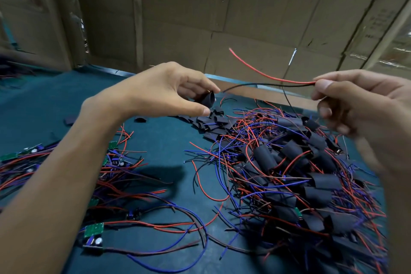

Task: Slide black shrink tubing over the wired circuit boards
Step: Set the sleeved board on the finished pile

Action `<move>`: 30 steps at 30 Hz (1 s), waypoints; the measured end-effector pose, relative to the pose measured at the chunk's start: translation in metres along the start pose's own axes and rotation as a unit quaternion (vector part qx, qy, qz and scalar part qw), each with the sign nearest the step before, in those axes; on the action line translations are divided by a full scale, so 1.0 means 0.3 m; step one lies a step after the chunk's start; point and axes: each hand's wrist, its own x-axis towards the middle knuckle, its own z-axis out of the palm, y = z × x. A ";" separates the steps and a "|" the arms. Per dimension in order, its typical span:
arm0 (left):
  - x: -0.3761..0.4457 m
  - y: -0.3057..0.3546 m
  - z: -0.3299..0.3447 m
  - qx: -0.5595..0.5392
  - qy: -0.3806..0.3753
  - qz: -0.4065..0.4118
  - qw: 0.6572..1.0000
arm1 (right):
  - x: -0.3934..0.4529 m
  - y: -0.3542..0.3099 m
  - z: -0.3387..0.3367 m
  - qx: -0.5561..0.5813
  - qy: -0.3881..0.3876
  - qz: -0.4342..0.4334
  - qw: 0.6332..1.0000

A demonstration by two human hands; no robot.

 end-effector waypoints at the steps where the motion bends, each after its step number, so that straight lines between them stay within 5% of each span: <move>1: 0.000 0.005 0.005 -0.008 -0.004 0.001 1.000 | -0.004 -0.004 0.011 0.021 -0.008 0.003 1.000; 30: -0.005 0.029 0.014 -0.042 0.015 0.028 0.999 | -0.001 0.009 0.030 0.023 -0.022 0.082 0.996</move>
